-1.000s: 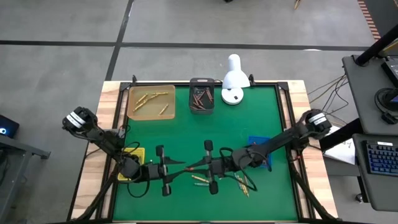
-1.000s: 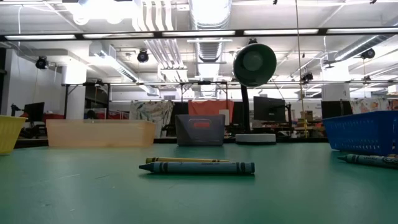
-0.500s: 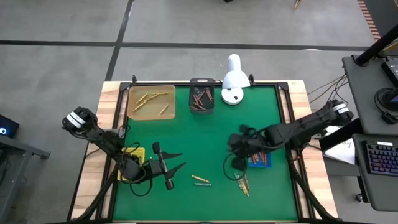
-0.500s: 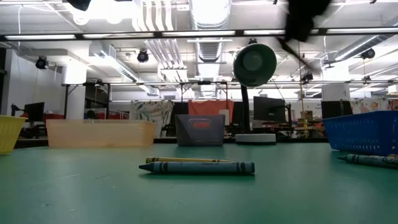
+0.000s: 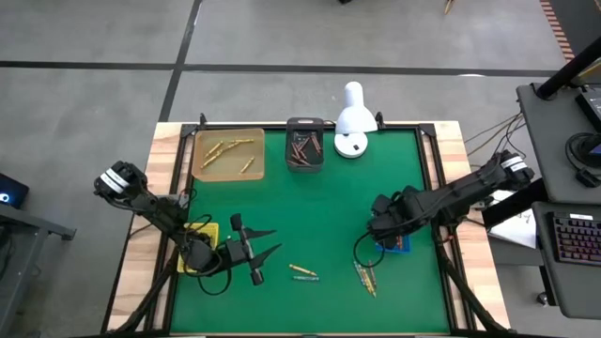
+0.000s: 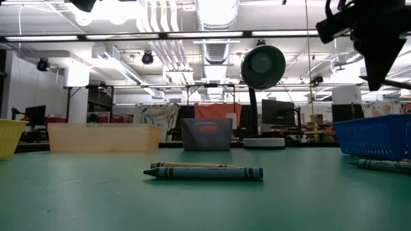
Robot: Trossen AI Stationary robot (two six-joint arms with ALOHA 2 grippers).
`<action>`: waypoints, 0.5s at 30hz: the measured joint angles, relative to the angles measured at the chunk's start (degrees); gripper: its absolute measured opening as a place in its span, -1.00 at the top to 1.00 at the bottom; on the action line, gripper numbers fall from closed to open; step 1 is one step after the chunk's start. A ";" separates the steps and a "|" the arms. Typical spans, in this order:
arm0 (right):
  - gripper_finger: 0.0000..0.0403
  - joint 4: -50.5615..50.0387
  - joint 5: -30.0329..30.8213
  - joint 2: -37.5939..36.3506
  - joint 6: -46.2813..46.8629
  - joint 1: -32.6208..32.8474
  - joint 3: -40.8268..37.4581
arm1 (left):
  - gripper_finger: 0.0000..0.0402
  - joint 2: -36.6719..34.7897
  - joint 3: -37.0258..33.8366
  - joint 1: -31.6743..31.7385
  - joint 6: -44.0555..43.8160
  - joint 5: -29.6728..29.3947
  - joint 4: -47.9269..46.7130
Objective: Sort crayons
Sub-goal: Put the orange crayon into the blue bin
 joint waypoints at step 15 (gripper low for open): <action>0.50 3.75 4.09 -0.02 7.74 -0.13 -2.99 | 0.25 0.01 0.00 0.00 -0.02 0.02 -0.04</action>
